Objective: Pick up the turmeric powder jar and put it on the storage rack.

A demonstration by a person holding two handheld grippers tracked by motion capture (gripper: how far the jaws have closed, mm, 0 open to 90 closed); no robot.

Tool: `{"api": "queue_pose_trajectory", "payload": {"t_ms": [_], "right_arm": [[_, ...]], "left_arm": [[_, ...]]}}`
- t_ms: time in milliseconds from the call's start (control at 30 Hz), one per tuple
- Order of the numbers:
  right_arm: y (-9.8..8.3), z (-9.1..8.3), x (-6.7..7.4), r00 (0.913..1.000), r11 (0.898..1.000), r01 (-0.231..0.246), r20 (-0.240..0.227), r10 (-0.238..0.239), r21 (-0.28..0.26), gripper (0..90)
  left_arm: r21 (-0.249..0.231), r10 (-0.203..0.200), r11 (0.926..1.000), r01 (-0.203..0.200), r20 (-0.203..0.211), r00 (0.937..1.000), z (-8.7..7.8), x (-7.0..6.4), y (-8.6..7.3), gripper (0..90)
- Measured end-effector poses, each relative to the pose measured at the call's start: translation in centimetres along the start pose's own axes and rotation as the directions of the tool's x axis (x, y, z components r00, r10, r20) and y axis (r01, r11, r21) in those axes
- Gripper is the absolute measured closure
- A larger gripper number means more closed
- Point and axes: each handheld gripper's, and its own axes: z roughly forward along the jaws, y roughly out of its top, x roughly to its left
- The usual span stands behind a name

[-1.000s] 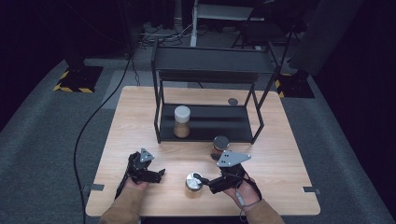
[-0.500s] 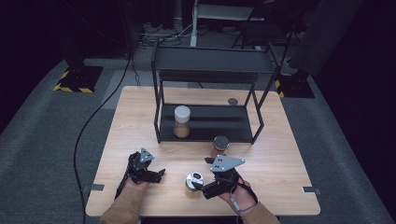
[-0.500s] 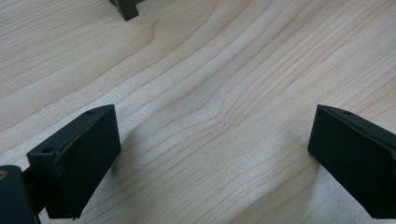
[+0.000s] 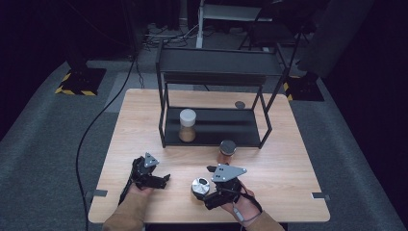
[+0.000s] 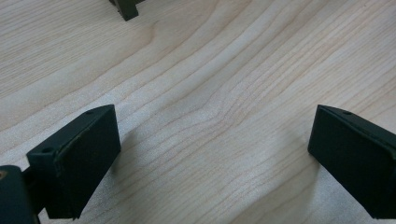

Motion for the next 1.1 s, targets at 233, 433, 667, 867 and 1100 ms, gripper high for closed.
{"api": "queue_pose_trajectory", "payload": {"t_ms": [233, 433, 667, 867, 1100], "right_arm": [[-0.1, 0.4, 0.4, 1.0000, 1.000, 0.003, 0.003, -0.003, 0.007, 6.2], [-0.3, 0.9, 0.7, 0.9999, 1.000, -0.007, 0.014, 0.007, 0.018, 6.6], [-0.6, 1.6, 0.9, 0.9997, 0.999, -0.004, 0.023, 0.003, 0.044, 8.2], [-0.9, 2.4, 0.8, 0.9997, 0.997, -0.015, 0.018, 0.014, 0.071, 11.8], [-1.1, 3.0, 0.6, 0.9999, 0.996, -0.015, 0.009, 0.014, 0.093, 18.7]], "left_arm": [[0.000, 0.000, 1.0000, 0.000, 0.000, 1.0000, 0.0, 0.0, 0.0, 1.8], [0.000, -0.001, 1.0000, 0.001, 0.001, 1.0000, 0.0, 0.0, 0.0, 1.8], [0.000, 0.001, 1.0000, -0.001, 0.001, 1.0000, 0.0, 0.0, 0.0, 1.7], [0.000, 0.002, 1.0000, -0.002, 0.001, 1.0000, 0.0, 0.0, 0.0, 1.6], [0.000, 0.002, 1.0000, -0.002, 0.003, 1.0000, 0.0, 0.1, 0.0, 1.7]]}}
